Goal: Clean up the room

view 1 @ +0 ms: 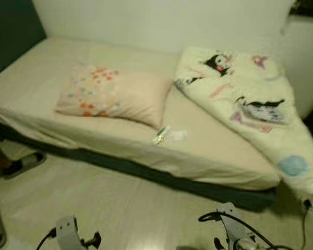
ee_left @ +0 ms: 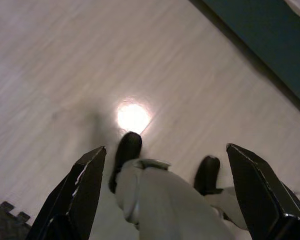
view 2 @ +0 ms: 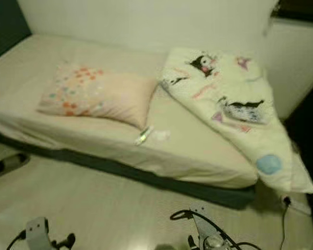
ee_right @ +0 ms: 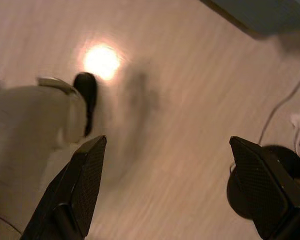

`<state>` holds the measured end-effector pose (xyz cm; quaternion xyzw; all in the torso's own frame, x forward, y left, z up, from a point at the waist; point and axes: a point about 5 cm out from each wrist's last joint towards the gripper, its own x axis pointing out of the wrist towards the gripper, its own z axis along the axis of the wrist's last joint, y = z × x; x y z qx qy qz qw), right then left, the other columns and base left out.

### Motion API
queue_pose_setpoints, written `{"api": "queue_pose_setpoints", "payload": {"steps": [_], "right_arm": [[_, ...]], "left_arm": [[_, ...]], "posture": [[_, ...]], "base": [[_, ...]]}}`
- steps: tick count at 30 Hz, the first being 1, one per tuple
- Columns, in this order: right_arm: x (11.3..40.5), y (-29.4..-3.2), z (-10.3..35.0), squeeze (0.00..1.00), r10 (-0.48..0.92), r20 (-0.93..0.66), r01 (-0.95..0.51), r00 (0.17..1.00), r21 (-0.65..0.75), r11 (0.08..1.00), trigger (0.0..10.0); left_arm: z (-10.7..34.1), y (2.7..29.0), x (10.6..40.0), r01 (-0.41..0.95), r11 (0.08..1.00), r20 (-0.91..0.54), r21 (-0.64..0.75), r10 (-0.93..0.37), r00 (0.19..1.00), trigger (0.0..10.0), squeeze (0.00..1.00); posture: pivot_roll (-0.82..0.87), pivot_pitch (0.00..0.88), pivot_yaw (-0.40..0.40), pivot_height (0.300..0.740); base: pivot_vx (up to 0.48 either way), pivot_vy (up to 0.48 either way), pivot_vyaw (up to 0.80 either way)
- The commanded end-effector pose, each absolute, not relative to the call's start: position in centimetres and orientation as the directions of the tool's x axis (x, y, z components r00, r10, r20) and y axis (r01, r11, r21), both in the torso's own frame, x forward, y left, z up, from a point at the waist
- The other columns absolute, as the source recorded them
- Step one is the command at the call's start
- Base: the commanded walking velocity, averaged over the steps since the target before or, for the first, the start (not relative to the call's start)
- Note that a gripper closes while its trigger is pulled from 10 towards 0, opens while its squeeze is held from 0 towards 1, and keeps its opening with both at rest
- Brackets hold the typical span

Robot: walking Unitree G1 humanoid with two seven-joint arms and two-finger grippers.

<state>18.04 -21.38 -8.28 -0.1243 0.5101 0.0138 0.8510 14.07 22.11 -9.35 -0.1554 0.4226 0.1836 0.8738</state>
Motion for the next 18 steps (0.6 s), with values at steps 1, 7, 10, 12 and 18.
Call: {"api": "queue_pose_setpoints", "payload": {"steps": [1, 7, 10, 12, 18], "right_arm": [[17.7, -20.9, -8.5, 0.0, -0.094, -0.878, -0.141, 0.47, -0.179, 0.974, 10.0], [17.8, -21.0, -8.5, 0.0, -0.103, -0.867, -0.119, 0.488, -0.183, 0.976, 10.0], [18.5, -21.1, -8.1, 0.0, -0.101, -0.854, -0.119, 0.511, -0.186, 0.975, 10.0], [20.0, -21.4, -7.3, 0.0, -0.093, -0.834, -0.128, 0.544, -0.192, 0.973, 10.0], [20.8, -21.6, -6.8, 0.0, -0.102, -0.815, -0.113, 0.57, -0.201, 0.973, 10.0]], "left_arm": [[-9.5, 23.0, 12.9, -0.472, 0.875, -0.798, -0.108, 0.206, 0.566, 10.0, 0.0], [-9.6, 23.4, 12.5, -0.474, 0.872, -0.807, -0.119, 0.193, 0.558, 10.0, 0.0], [-9.5, 23.5, 12.5, -0.472, 0.873, -0.807, -0.122, 0.19, 0.559, 10.0, 0.0], [-9.5, 23.5, 12.7, -0.471, 0.874, -0.805, -0.125, 0.188, 0.563, 10.0, 0.0], [-9.2, 23.6, 13.4, -0.468, 0.871, -0.786, -0.15, 0.182, 0.59, 10.0, 0.0]], "posture": [[-0.07, 0.0, 0.016, 0.74], [-0.07, 0.0, 0.015, 0.74], [-0.07, 0.0, 0.015, 0.74], [-0.07, 0.0, 0.014, 0.74], [-0.07, 0.0, 0.012, 0.74]], "base": [[0.0, 0.0, 0.0], [0.182, 0.0, 0.0], [0.299, 0.0, 0.0], [0.322, 0.0, -0.8], [0.316, 0.0, -0.76]]}}
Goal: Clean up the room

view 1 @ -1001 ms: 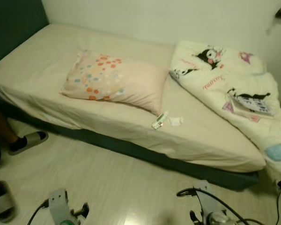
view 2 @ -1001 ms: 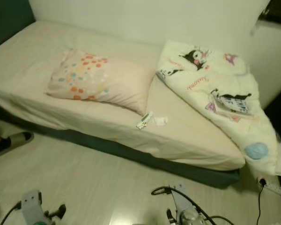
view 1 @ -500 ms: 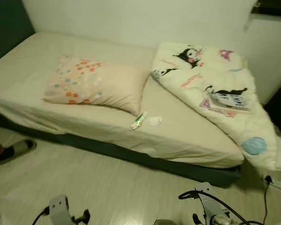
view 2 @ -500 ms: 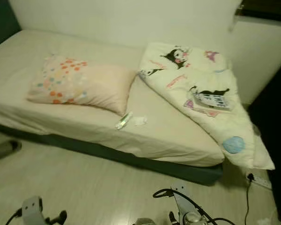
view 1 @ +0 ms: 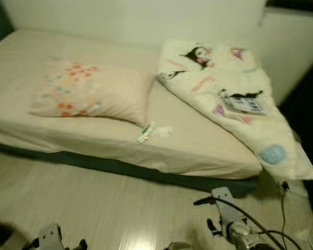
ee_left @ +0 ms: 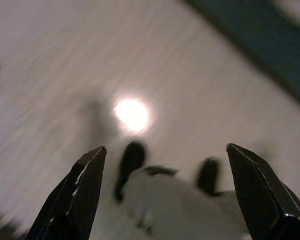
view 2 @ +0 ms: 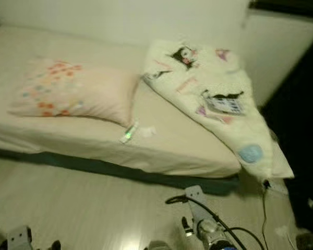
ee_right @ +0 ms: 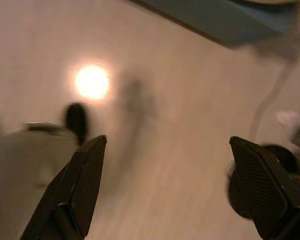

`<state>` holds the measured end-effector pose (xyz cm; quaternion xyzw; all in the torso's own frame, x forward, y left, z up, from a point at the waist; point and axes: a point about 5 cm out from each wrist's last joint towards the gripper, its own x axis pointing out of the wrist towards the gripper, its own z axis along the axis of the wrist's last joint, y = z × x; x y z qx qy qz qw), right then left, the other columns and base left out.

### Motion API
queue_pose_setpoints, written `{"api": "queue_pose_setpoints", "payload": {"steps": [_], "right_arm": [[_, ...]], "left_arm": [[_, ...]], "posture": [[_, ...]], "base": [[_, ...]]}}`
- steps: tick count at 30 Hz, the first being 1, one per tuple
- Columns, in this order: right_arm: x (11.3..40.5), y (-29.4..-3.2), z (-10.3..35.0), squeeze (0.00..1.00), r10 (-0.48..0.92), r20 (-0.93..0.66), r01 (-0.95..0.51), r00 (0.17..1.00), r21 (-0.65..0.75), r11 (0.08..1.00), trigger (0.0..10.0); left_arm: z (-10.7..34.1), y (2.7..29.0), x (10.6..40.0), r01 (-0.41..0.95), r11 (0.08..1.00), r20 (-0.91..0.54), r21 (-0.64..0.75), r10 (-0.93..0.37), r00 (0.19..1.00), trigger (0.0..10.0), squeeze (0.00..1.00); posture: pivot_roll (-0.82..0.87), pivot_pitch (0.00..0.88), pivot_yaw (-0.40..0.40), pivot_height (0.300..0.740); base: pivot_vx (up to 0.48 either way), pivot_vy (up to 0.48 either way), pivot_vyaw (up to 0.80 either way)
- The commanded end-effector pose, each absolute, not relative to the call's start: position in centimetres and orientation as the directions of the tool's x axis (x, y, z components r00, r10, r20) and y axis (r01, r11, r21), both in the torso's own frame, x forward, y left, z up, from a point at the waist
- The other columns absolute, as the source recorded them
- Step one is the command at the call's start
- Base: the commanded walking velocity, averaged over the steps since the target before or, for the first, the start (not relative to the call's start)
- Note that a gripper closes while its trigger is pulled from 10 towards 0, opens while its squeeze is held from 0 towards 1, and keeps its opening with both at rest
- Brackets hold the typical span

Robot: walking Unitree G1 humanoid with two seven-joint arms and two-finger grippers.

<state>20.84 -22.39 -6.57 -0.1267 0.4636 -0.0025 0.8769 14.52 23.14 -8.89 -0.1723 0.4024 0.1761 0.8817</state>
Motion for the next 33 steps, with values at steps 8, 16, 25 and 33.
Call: {"api": "queue_pose_setpoints", "payload": {"steps": [8, 16, 25, 33], "right_arm": [[20.4, -21.8, -6.9, 0.0, -0.11, -0.819, -0.128, 0.563, -0.218, 0.967, 10.0], [20.4, -21.9, -6.9, 0.0, -0.115, -0.817, -0.121, 0.565, -0.22, 0.968, 10.0], [22.6, -20.6, -5.8, 0.0, -0.041, -0.777, -0.157, 0.628, -0.178, 0.971, 10.0], [24.2, -19.9, -4.9, 0.0, -0.013, -0.749, -0.168, 0.662, -0.165, 0.972, 10.0]], "left_arm": [[-8.4, 23.8, 15.0, -0.461, 0.865, -0.737, -0.195, 0.181, 0.652, 10.0, 0.0], [-7.1, 23.9, 17.6, -0.372, 0.905, -0.666, -0.208, 0.148, 0.731, 10.0, 0.0], [-5.1, 23.4, 21.1, -0.277, 0.943, -0.559, -0.184, 0.131, 0.818, 10.0, 0.0], [-4.5, 22.7, 22.0, -0.213, 0.961, -0.514, -0.174, 0.096, 0.853, 10.0, 0.0]], "posture": [[-0.07, 0.0, 0.01, 0.74], [-0.07, 0.0, 0.008, 0.74], [-0.08, 0.0, 0.007, 0.74], [-0.08, 0.0, 0.008, 0.74]], "base": [[0.316, 0.0, -0.1], [0.317, 0.0, -0.75], [0.318, 0.0, 0.0], [0.321, 0.0, 0.0]]}}
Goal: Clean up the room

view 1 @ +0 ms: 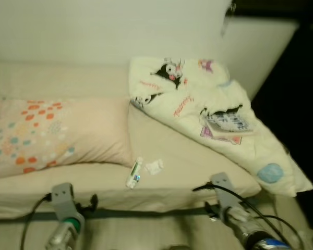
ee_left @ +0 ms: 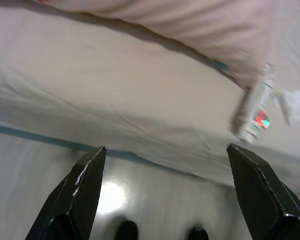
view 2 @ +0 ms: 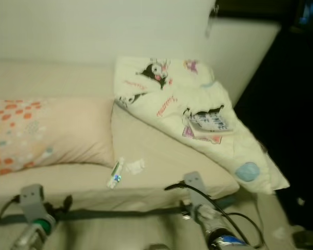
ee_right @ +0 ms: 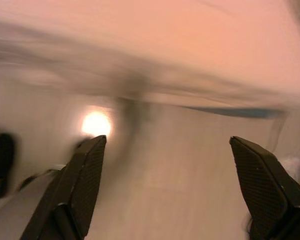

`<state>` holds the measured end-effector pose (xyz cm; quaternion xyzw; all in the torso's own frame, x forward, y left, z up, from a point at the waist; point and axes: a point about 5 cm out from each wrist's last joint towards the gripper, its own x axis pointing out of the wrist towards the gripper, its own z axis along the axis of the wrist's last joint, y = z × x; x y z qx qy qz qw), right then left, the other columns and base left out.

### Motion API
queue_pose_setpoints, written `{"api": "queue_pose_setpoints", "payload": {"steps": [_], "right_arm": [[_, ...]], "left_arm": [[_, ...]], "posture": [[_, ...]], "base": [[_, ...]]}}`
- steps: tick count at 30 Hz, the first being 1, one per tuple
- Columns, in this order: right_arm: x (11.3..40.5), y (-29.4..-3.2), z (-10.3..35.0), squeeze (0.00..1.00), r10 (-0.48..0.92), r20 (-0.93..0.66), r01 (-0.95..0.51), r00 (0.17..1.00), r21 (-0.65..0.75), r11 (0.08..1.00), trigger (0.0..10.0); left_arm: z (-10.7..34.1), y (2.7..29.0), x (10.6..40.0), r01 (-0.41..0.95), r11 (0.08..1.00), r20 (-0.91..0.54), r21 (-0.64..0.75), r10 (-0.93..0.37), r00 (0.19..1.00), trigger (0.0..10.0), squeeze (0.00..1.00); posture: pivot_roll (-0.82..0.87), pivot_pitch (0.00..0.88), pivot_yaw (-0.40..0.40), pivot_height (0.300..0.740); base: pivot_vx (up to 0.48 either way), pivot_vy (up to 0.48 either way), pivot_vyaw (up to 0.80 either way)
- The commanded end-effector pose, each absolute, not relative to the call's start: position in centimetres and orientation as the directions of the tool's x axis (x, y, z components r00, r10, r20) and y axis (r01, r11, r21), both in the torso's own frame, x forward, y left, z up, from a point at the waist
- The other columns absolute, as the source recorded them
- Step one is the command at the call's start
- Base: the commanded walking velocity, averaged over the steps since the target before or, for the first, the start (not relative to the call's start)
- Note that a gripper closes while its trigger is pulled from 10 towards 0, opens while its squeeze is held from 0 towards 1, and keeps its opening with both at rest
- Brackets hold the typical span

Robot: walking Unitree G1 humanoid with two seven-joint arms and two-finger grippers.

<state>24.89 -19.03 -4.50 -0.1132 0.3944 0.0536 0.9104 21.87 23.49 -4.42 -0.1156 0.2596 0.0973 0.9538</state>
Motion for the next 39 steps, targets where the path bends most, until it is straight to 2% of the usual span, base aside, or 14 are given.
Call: {"api": "queue_pose_setpoints", "payload": {"steps": [1, 7, 12, 28, 32, 37, 39], "right_arm": [[24.2, -19.9, -4.9, 0.0, -0.013, -0.749, -0.168, 0.662, -0.165, 0.972, 10.0], [24.4, -19.6, -4.8, 0.0, -0.007, -0.746, -0.177, 0.666, -0.167, 0.97, 10.0], [24.3, -19.6, -4.9, 0.0, -0.006, -0.747, -0.175, 0.664, -0.164, 0.971, 10.0], [26.3, -18.8, -3.5, 0.0, 0.019, -0.705, -0.19, 0.709, -0.165, 0.968, 10.0], [26.7, -18.5, -3.2, 0.0, 0.031, -0.696, -0.223, 0.717, -0.186, 0.957, 10.0], [27.1, -18.5, -2.9, 0.0, 0.026, -0.688, -0.197, 0.725, -0.171, 0.965, 10.0], [27.1, -18.3, -3.0, 0.0, 0.026, -0.697, -0.182, 0.717, -0.151, 0.972, 10.0]], "left_arm": [[-4.5, 22.7, 22.0, -0.213, 0.961, -0.514, -0.174, 0.096, 0.853, 10.0, 0.0], [-4.3, 22.5, 22.3, -0.19, 0.974, -0.505, -0.123, 0.104, 0.857, 10.0, 0.0], [-4.4, 22.5, 22.2, -0.217, 0.965, -0.513, -0.15, 0.111, 0.851, 10.0, 0.0], [-4.8, 22.1, 21.7, -0.198, 0.965, -0.526, -0.169, 0.082, 0.847, 10.0, 0.0], [-4.8, 22.1, 21.8, -0.188, 0.975, -0.532, -0.12, 0.097, 0.841, 10.0, 0.0], [-4.8, 22.2, 21.8, -0.196, 0.976, -0.538, -0.1, 0.113, 0.835, 10.0, 0.0], [-4.8, 22.6, 21.6, -0.174, 0.984, -0.541, -0.047, 0.121, 0.832, 10.0, 0.0]], "posture": [[-0.08, 0.0, 0.008, 0.74], [-0.08, 0.0, 0.01, 0.74], [-0.08, 0.0, 0.01, 0.74], [-0.08, 0.0, 0.011, 0.74], [-0.08, 0.0, 0.014, 0.74], [-0.08, 0.0, 0.016, 0.74], [-0.08, 0.0, 0.016, 0.74]], "base": [[0.319, 0.0, 0.0], [0.225, 0.0, 0.0], [0.0, 0.0, 0.0], [0.0, -0.443, 0.0], [0.0, -0.448, 0.0], [0.0, 0.0, 0.0], [0.0, 0.0, 0.0]]}}
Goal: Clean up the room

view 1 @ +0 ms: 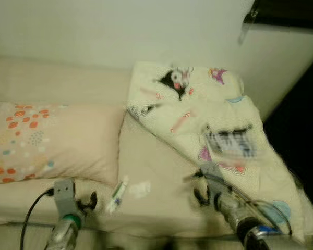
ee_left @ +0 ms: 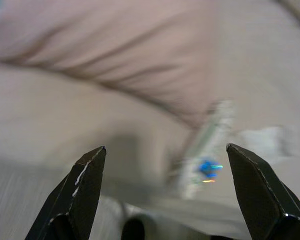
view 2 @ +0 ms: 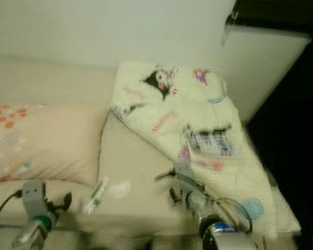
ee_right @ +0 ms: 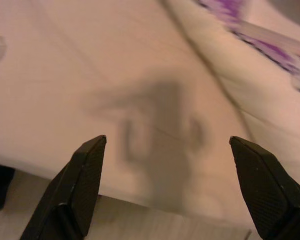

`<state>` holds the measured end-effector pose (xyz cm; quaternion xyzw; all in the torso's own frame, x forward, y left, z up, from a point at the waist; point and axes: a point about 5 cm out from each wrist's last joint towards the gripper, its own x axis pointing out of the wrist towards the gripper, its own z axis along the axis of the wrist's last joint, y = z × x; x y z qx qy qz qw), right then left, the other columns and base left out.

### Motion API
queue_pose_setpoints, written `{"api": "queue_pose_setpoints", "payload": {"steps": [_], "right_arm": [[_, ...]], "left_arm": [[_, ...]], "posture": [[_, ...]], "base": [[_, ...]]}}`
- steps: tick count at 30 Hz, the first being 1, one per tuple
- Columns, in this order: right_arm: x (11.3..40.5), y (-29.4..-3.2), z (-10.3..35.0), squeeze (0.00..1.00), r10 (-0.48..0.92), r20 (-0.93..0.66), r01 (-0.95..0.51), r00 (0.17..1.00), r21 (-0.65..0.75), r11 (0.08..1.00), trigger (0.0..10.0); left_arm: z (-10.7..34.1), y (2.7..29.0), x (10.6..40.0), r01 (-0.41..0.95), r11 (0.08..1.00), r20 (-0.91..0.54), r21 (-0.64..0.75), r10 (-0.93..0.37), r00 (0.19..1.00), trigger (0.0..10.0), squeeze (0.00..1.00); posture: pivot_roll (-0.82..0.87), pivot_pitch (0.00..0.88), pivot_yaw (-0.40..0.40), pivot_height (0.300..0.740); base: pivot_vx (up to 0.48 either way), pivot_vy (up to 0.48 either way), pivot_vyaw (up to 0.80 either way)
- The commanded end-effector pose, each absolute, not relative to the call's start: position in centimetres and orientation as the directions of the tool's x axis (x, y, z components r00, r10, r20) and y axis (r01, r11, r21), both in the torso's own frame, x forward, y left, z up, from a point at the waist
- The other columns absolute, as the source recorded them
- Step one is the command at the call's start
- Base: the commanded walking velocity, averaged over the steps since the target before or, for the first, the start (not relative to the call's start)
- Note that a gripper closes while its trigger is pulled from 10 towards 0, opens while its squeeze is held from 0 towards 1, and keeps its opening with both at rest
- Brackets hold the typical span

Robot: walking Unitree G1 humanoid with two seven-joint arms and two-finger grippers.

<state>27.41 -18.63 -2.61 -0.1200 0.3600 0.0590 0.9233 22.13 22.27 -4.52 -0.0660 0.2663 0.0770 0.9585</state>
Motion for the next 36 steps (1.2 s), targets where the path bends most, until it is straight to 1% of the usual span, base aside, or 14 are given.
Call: {"api": "queue_pose_setpoints", "payload": {"steps": [1, 8, 9, 13, 16, 18, 19, 21, 24, 27, 36], "right_arm": [[27.1, -18.3, -3.0, 0.0, 0.026, -0.697, -0.182, 0.717, -0.151, 0.972, 10.0], [27.2, -17.7, -3.0, 0.0, 0.037, -0.701, -0.194, 0.713, -0.146, 0.97, 10.0], [27.4, -17.4, -2.9, 0.0, 0.044, -0.711, -0.2, 0.702, -0.137, 0.97, 10.0], [28.0, -16.8, -2.3, 0.0, 0.089, -0.689, -0.214, 0.72, -0.098, 0.972, 10.0], [28.9, -16.2, -1.6, 0.0, 0.122, -0.661, -0.239, 0.741, -0.089, 0.967, 10.0], [29.5, -15.7, -1.0, 0.0, 0.15, -0.637, -0.258, 0.756, -0.08, 0.963, 10.0], [29.5, -15.7, -1.0, 0.0, 0.15, -0.637, -0.258, 0.756, -0.08, 0.963, 10.0], [30.0, -14.9, -0.5, 0.0, 0.194, -0.613, -0.284, 0.766, -0.052, 0.957, 10.0], [30.2, -14.6, -0.3, 0.0, 0.213, -0.603, -0.296, 0.769, -0.04, 0.954, 10.0], [30.6, -12.9, 0.3, 0.0, 0.306, -0.572, -0.363, 0.761, 0.016, 0.932, 10.0], [31.0, -11.5, 0.9, 0.0, 0.382, -0.536, -0.419, 0.753, 0.058, 0.906, 10.0]], "left_arm": [[-4.8, 22.6, 21.6, -0.174, 0.984, -0.541, -0.047, 0.121, 0.832, 10.0, 0.0], [-4.5, 23.6, 21.7, -0.166, 0.985, -0.534, 0.04, 0.161, 0.83, 10.0, 0.0], [-4.2, 23.9, 22.0, -0.154, 0.983, -0.523, 0.1, 0.184, 0.832, 10.0, 0.0], [-3.8, 24.0, 22.5, -0.158, 0.978, -0.504, 0.136, 0.205, 0.839, 10.0, 0.0], [-3.5, 23.8, 23.1, -0.155, 0.978, -0.492, 0.14, 0.205, 0.846, 10.0, 0.0], [-3.1, 23.6, 23.7, -0.155, 0.982, -0.477, 0.109, 0.188, 0.859, 10.0, 0.0], [-3.1, 23.6, 23.7, -0.155, 0.982, -0.477, 0.109, 0.188, 0.859, 10.0, 0.0], [-2.9, 23.2, 24.1, -0.132, 0.988, -0.47, 0.074, 0.151, 0.869, 10.0, 0.0], [-2.9, 23.0, 24.2, -0.119, 0.991, -0.471, 0.067, 0.136, 0.872, 10.0, 0.0], [-3.4, 22.3, 23.8, -0.068, 0.994, -0.492, 0.083, 0.101, 0.865, 10.0, 0.0], [-4.2, 21.8, 22.8, -0.06, 0.994, -0.516, 0.091, 0.099, 0.851, 10.0, 0.0]], "posture": [[-0.08, 0.0, 0.016, 0.74], [-0.08, 0.0, 0.019, 0.74], [-0.08, 0.0, 0.018, 0.73], [-0.08, 0.009, 0.02, 0.715], [-0.1, 0.019, 0.023, 0.7], [-0.1, 0.021, 0.024, 0.69], [-0.1, 0.021, 0.024, 0.69], [-0.1, 0.037, 0.029, 0.68], [-0.1, 0.037, 0.029, 0.675], [-0.11, 0.056, 0.033, 0.66], [-0.11, 0.075, 0.034, 0.63]], "base": [[0.0, 0.0, 0.0], [0.0, 0.0, 0.0], [0.0, 0.0, 0.0], [0.0, 0.0, 0.0], [0.0, 0.0, 0.0], [0.0, 0.0, 0.0], [0.0, 0.0, 0.0], [0.0, 0.0, 0.0], [0.0, 0.0, 0.0], [0.0, 0.0, 0.0], [0.0, 0.0, 0.0]]}}
